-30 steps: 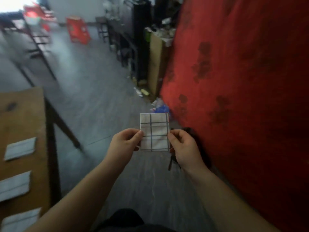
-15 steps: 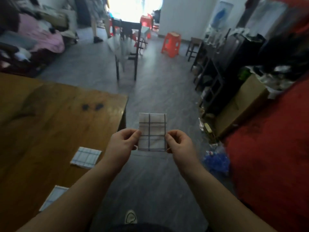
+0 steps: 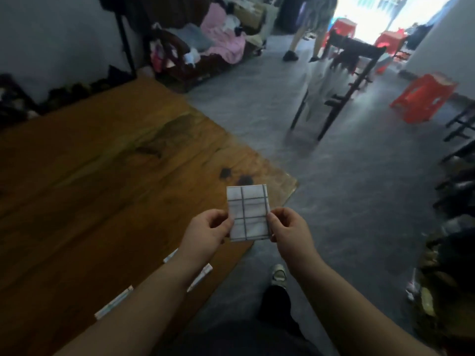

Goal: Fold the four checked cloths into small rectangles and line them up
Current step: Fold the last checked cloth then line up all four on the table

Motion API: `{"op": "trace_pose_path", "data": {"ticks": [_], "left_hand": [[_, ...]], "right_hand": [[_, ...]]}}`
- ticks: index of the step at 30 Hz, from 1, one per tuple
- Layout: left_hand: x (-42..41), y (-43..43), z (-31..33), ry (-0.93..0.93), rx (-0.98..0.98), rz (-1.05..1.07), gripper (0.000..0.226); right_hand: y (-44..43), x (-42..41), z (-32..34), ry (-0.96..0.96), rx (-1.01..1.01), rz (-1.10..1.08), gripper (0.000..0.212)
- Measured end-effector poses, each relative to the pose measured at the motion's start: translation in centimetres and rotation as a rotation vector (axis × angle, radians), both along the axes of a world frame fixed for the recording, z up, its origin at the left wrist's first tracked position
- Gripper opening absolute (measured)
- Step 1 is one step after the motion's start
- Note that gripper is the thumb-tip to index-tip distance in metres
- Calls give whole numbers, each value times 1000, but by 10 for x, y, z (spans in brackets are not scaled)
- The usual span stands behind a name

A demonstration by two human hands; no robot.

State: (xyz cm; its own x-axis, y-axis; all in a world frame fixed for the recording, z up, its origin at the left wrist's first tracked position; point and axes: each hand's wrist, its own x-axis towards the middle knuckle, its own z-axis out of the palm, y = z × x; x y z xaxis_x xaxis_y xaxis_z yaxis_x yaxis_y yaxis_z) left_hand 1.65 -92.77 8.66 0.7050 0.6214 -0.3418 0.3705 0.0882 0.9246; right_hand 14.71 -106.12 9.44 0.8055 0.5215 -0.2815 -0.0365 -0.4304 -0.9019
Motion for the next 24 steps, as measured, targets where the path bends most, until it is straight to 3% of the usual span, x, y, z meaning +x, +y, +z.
{"op": "trace_pose_path", "data": {"ticks": [4,8,13,19,24], "left_hand": [[35,21,-28,78,18,184,12],[80,31,-56,179,39,380,27],[130,26,-87,338,-16,598,33],[155,24,-119,486,-96,723,17],[156,22,-145,574,-28,712,11]], "right_hand": [[46,58,-23,-29,-46,209,9],[86,128,-41,-30,-121,458,7],[124,190,-71,-69,-254,760,21],[142,208,-121,-9,-334,876,23],[151,209,-152,-172,-405,1103,11]]}}
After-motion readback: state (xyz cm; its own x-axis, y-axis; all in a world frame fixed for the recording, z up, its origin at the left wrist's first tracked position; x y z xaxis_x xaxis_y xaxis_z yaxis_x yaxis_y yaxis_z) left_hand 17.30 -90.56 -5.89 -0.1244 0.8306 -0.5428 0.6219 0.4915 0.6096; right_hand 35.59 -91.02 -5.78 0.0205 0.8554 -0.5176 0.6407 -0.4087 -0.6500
